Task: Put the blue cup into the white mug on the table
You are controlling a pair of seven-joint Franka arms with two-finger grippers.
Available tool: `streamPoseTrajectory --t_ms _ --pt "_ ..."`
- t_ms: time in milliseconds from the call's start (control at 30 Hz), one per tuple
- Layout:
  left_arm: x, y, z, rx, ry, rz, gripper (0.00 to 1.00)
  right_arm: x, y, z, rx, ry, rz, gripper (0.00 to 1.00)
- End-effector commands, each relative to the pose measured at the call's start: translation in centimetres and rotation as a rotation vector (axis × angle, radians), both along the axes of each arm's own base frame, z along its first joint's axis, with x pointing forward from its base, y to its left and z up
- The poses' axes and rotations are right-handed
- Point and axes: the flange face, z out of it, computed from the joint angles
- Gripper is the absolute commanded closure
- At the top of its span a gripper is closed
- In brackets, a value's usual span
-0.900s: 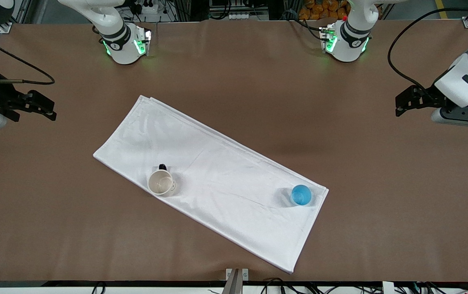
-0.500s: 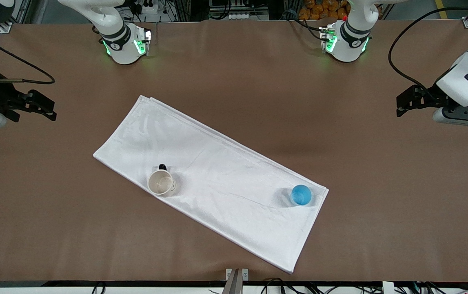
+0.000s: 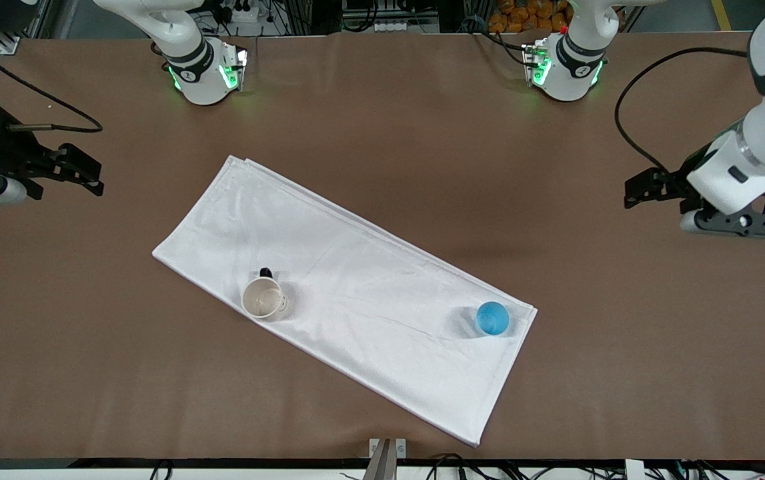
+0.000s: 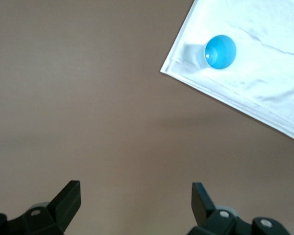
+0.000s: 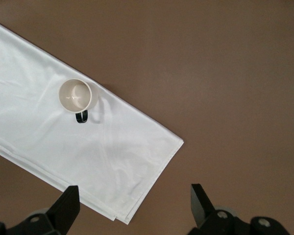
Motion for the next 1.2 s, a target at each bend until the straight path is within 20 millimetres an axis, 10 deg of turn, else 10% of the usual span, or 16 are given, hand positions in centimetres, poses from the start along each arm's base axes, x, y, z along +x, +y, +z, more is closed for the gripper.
streamPoseTrajectory --t_ms 0,533,1167 --pt "2.3 -1.1 -3.4 -0.008 0.018 0.022 0.0 -0.6 -0.2 -0.3 0.014 0.005 -0.012 0.0" --pt "7.2 -7.7 -14.5 -0.02 -0.073 0.064 0.0 -0.5 -0.1 -1.1 0.013 0.012 -0.001 0.0" --pt "10.0 -11.1 -23.6 -0.075 -0.186 0.162 0.0 1.8 4.7 -12.1 0.008 0.099 0.076 0.0"
